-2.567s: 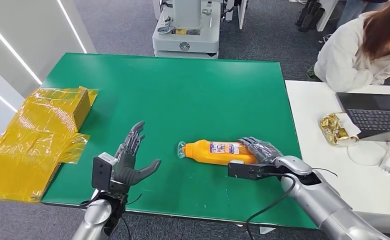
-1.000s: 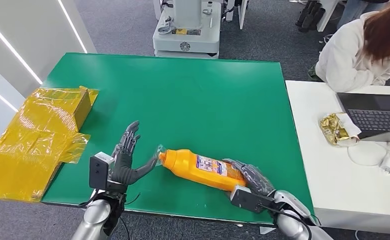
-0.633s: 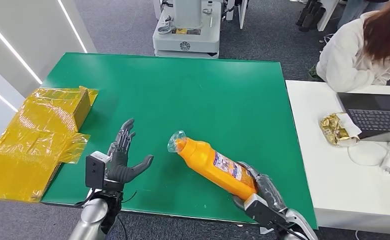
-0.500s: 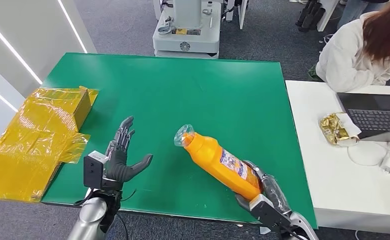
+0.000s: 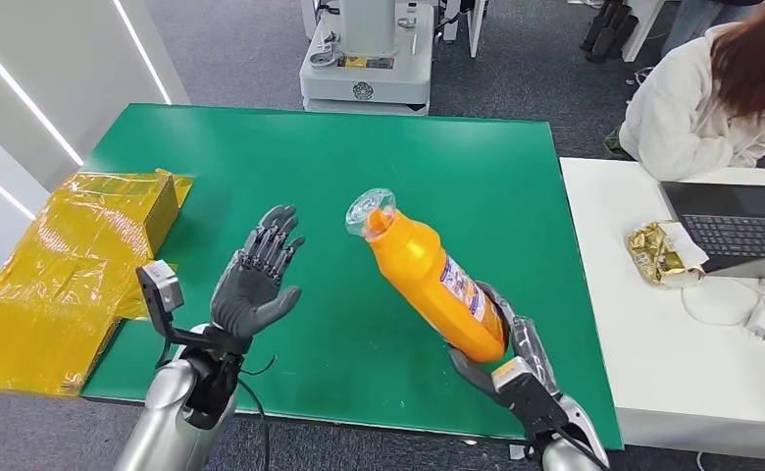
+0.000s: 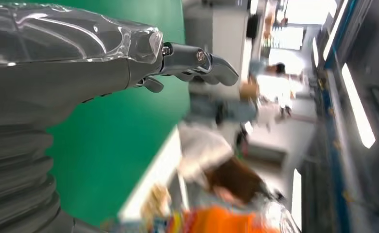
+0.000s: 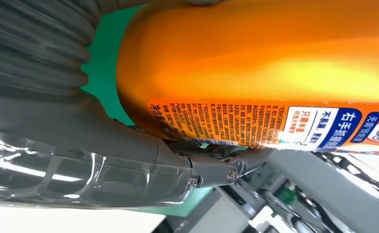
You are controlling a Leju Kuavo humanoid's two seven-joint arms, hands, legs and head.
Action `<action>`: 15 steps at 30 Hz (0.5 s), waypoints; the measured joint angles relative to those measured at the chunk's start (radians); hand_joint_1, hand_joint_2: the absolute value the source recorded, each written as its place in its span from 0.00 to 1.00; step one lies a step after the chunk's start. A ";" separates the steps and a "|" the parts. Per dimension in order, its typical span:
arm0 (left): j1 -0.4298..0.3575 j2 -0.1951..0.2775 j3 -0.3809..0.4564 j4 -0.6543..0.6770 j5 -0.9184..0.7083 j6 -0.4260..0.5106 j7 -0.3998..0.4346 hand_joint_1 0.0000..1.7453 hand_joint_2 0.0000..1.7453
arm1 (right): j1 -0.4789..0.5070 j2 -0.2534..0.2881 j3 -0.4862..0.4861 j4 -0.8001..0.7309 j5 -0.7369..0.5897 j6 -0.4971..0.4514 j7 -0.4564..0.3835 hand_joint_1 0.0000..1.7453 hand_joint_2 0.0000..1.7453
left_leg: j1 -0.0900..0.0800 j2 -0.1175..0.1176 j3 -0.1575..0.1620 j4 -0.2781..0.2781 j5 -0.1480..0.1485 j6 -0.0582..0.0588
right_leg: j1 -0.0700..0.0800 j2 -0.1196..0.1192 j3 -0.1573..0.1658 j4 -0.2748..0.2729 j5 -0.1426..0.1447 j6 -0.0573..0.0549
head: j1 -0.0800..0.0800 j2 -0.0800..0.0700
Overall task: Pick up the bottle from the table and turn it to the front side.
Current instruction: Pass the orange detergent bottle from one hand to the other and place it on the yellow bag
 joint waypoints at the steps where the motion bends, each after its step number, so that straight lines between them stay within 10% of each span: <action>1: -0.016 0.000 -0.009 0.000 0.061 -0.017 0.023 0.00 1.00 | -0.019 0.009 0.001 0.005 -0.001 0.002 -0.004 1.00 1.00 | 0.000 0.000 0.000 0.000 0.000 0.000 | 0.000 0.000 0.000 0.000 0.000 0.000 | 0.000 0.000; 15: -0.185 0.005 -0.085 0.007 0.241 0.008 0.098 0.00 1.00 | -0.272 0.087 0.096 0.106 0.011 0.047 -0.001 1.00 1.00 | 0.000 0.000 0.000 0.000 0.001 -0.001 | 0.000 0.001 0.000 0.000 0.001 0.000 | 0.000 0.000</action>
